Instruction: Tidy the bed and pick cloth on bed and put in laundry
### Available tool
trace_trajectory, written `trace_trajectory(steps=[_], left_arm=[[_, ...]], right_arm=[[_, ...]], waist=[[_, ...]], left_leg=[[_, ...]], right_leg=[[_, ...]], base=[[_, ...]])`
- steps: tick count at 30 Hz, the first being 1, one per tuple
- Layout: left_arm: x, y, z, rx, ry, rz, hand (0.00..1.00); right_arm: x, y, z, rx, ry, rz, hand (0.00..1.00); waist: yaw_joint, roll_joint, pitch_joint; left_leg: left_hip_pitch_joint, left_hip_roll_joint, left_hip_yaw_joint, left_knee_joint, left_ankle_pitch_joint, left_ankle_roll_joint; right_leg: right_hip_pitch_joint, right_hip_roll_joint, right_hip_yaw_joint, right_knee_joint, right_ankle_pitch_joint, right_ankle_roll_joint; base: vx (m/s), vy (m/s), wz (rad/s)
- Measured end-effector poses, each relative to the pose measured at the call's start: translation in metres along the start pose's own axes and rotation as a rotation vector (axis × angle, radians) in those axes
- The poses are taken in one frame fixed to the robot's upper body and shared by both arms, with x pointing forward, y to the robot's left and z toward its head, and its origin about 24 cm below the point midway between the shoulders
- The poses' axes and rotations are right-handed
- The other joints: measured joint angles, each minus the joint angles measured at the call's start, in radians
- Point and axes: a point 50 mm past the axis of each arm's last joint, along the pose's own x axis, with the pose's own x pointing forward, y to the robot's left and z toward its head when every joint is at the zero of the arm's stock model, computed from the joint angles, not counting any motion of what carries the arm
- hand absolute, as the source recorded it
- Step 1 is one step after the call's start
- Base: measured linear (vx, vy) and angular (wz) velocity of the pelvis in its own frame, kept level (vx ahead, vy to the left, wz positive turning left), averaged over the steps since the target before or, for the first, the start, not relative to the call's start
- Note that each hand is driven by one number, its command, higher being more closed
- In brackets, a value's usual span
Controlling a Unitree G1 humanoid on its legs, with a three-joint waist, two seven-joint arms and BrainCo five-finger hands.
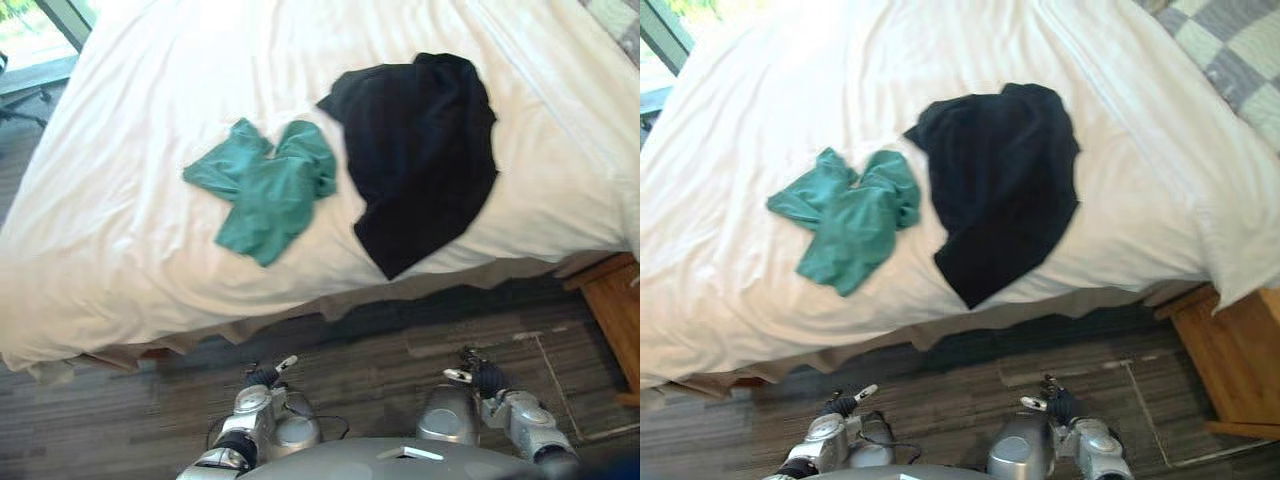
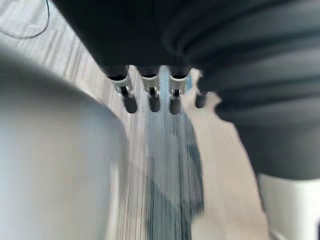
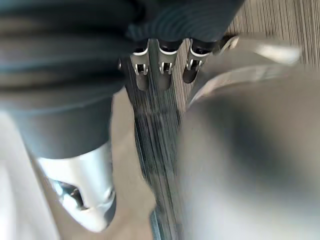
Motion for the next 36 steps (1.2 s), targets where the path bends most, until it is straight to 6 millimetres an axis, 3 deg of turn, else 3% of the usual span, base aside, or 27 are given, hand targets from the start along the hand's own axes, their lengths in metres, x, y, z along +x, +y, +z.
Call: trace_trajectory(steps=[1, 2, 3, 4, 5, 6, 7, 8, 12, 14, 15, 20, 22, 23, 25, 26, 27, 28, 30, 31, 32, 35, 36], left_arm=[[0.002, 0.012, 0.0, 0.014, 0.008, 0.033, 0.0], [0.002, 0.015, 0.0, 0.005, 0.01, 0.045, 0.0], [0.0, 0.021, -0.012, 0.001, 0.042, 0.057, 0.0], [-0.001, 0.021, -0.02, 0.003, 0.069, 0.054, 0.0], [-0.002, 0.018, -0.024, -0.001, 0.089, 0.038, 0.0], [-0.002, 0.017, -0.024, -0.001, 0.092, 0.029, 0.0], [-0.001, 0.013, -0.02, 0.008, 0.093, 0.016, 0.0], [-0.002, 0.005, -0.019, 0.0, 0.091, -0.01, 0.0], [-0.005, 0.003, -0.027, -0.048, 0.119, -0.011, 0.0], [-0.005, 0.009, -0.032, -0.157, 0.139, 0.016, 0.0], [-0.006, 0.012, -0.035, -0.185, 0.145, 0.028, 0.0], [-0.006, 0.052, -0.047, -0.564, 0.181, 0.219, 0.0], [-0.008, 0.096, -0.049, -0.803, 0.133, 0.39, 0.0], [-0.01, 0.11, -0.046, -0.851, 0.09, 0.425, 0.0], [-0.019, 0.169, -0.013, -0.924, -0.147, 0.556, 0.0], [-0.023, 0.184, -0.001, -0.92, -0.214, 0.585, 0.0], [-0.035, 0.22, 0.028, -0.891, -0.374, 0.656, 0.0], [-0.043, 0.237, 0.048, -0.864, -0.475, 0.684, 0.0], [-0.059, 0.254, 0.088, -0.799, -0.646, 0.699, 0.0], [-0.077, 0.263, 0.126, -0.665, -0.796, 0.728, 0.0], [-0.084, 0.265, 0.139, -0.603, -0.844, 0.744, 0.0], [-0.123, 0.27, 0.208, -0.367, -1.091, 0.792, 0.0], [-0.129, 0.268, 0.22, -0.339, -1.13, 0.782, 0.0]], right_arm=[[0.007, 0.022, 0.003, -0.032, -0.002, 0.087, 0.0], [0.01, 0.033, 0.004, -0.047, -0.01, 0.129, 0.0], [0.015, 0.052, 0.015, -0.099, -0.051, 0.203, 0.0], [0.018, 0.061, 0.025, -0.128, -0.094, 0.237, 0.0], [0.018, 0.068, 0.038, -0.15, -0.149, 0.259, 0.0], [0.018, 0.068, 0.043, -0.152, -0.171, 0.258, 0.0], [0.018, 0.059, 0.049, -0.147, -0.19, 0.225, 0.0], [0.016, 0.047, 0.045, -0.111, -0.171, 0.172, 0.0], [0.007, 0.021, 0.015, 0.007, -0.078, 0.034, 0.0], [-0.002, 0.008, -0.011, 0.119, -0.009, -0.069, 0.0], [-0.003, 0.005, -0.014, 0.159, -0.008, -0.1, 0.0], [-0.032, -0.047, -0.035, 0.535, -0.071, -0.46, 0.0], [-0.065, -0.097, -0.032, 0.607, -0.184, -0.651, 0.0], [-0.076, -0.11, -0.029, 0.6, -0.218, -0.692, 0.0], [-0.118, -0.154, -0.01, 0.435, -0.335, -0.83, 0.0], [-0.126, -0.162, -0.002, 0.384, -0.359, -0.853, 0.0], [-0.145, -0.178, 0.019, 0.263, -0.43, -0.896, 0.0], [-0.152, -0.184, 0.033, 0.202, -0.472, -0.908, 0.0], [-0.162, -0.189, 0.058, 0.119, -0.549, -0.916, 0.0], [-0.168, -0.19, 0.087, 0.013, -0.623, -0.904, 0.0], [-0.17, -0.189, 0.099, -0.028, -0.654, -0.896, 0.0], [-0.171, -0.179, 0.171, -0.268, -0.8, -0.814, 0.0], [-0.169, -0.176, 0.182, -0.3, -0.816, -0.792, 0.0]], waist=[[0.03, -0.01, -0.003], [0.038, -0.021, -0.01], [0.052, -0.024, -0.014], [0.051, -0.019, -0.016], [0.045, -0.014, -0.022], [0.034, -0.017, -0.024], [0.0, -0.007, -0.018], [-0.013, 0.005, -0.02], [-0.014, 0.021, -0.029], [-0.011, 0.013, -0.037], [-0.011, 0.011, -0.042], [-0.017, -0.001, -0.056], [-0.03, 0.006, -0.082], [-0.031, 0.01, -0.089], [-0.03, 0.018, -0.103], [-0.03, 0.019, -0.105], [-0.035, 0.022, -0.117], [-0.04, 0.02, -0.125], [-0.041, 0.017, -0.133], [-0.037, 0.014, -0.153], [-0.037, 0.014, -0.159], [-0.037, 0.016, -0.166], [-0.036, 0.016, -0.166]], left_leg=[[0.023, 0.021, 0.043, -0.027, 0.005, 0.017], [0.046, 0.021, 0.067, -0.055, 0.015, 0.024], [0.109, 0.02, 0.128, -0.128, 0.044, 0.035], [0.137, 0.018, 0.16, -0.178, 0.067, 0.041], [0.155, 0.001, 0.181, -0.242, 0.105, 0.051], [0.155, -0.015, 0.181, -0.274, 0.126, 0.055], [0.152, -0.039, 0.158, -0.334, 0.168, 0.073], [0.169, -0.061, 0.152, -0.386, 0.199, 0.081], [0.231, -0.077, 0.164, -0.467, 0.233, 0.088], [0.261, -0.086, 0.176, -0.492, 0.235, 0.089], [0.266, -0.088, 0.183, -0.497, 0.235, 0.089], [0.286, -0.103, 0.194, -0.52, 0.235, 0.089], [0.292, -0.111, 0.196, -0.539, 0.237, 0.087], [0.293, -0.112, 0.196, -0.542, 0.236, 0.087], [0.289, -0.118, 0.189, -0.549, 0.236, 0.087], [0.288, -0.119, 0.188, -0.549, 0.236, 0.087], [0.27, -0.121, 0.177, -0.548, 0.236, 0.087], [0.264, -0.121, 0.169, -0.547, 0.236, 0.087], [0.262, -0.121, 0.159, -0.546, 0.236, 0.087], [0.261, -0.121, 0.155, -0.546, 0.237, 0.087], [0.261, -0.121, 0.154, -0.546, 0.237, 0.087], [0.262, -0.123, 0.154, -0.544, 0.238, 0.088], [0.262, -0.123, 0.153, -0.544, 0.239, 0.089]], right_leg=[[-0.008, 0.021, -0.102, 0.039, -0.002, -0.037], [-0.014, 0.034, -0.153, 0.084, -0.038, -0.039], [-0.018, 0.075, -0.212, 0.145, -0.118, -0.046], [-0.022, 0.125, -0.212, 0.167, -0.178, -0.035], [-0.036, 0.206, -0.163, 0.178, -0.275, -0.029], [-0.036, 0.246, -0.119, 0.169, -0.332, -0.037], [-0.032, 0.292, -0.003, 0.129, -0.343, -0.041], [-0.03, 0.295, 0.026, 0.112, -0.329, -0.059], [0.004, 0.295, 0.024, 0.084, -0.316, -0.048], [0.019, 0.293, 0.035, 0.069, -0.312, -0.043], [0.02, 0.293, 0.041, 0.065, -0.31, -0.042], [0.047, 0.285, 0.046, 0.016, -0.281, -0.035], [0.052, 0.281, 0.044, 0.002, -0.278, -0.032], [0.052, 0.279, 0.043, 0.0, -0.278, -0.032], [0.054, 0.275, 0.036, -0.009, -0.279, -0.032], [0.056, 0.273, 0.032, -0.01, -0.279, -0.032], [0.056, 0.272, 0.021, -0.02, -0.277, -0.031], [0.059, 0.272, 0.015, -0.029, -0.272, -0.026], [0.072, 0.272, 0.001, -0.039, -0.269, -0.026], [0.073, 0.272, -0.003, -0.045, -0.268, -0.025], [0.073, 0.272, -0.004, -0.046, -0.267, -0.025], [0.08, 0.272, -0.004, -0.058, -0.259, -0.026], [0.082, 0.272, -0.004, -0.061, -0.257, -0.026]], base=[[0.07, 0.429, -0.51], [0.12, 0.331, -0.77], [0.09, 0.184, -0.8], [0.06, 0.187, -0.83], [0.02, 0.113, -0.37], [-0.01, 0.117, 0.23], [-0.01, 0.081, 0.51], [-0.04, 0.062, 0.39], [0.03, 0.019, -0.02], [0.03, 0.03, -0.11], [0.03, 0.041, -0.23], [0.03, 0.028, -0.04], [0.04, 0.021, 0.02], [0.05, 0.012, 0.05], [0.06, 0.01, 0.08], [0.04, 0.005, 0.17], [0.01, 0.003, 0.2], [0.01, 0.0, 0.22], [0.03, -0.003, 0.18], [0.05, -0.003, 0.14], [0.07, -0.003, 0.07], [0.03, 0.0, 0.0], [0.0, 0.0, 0.0]])
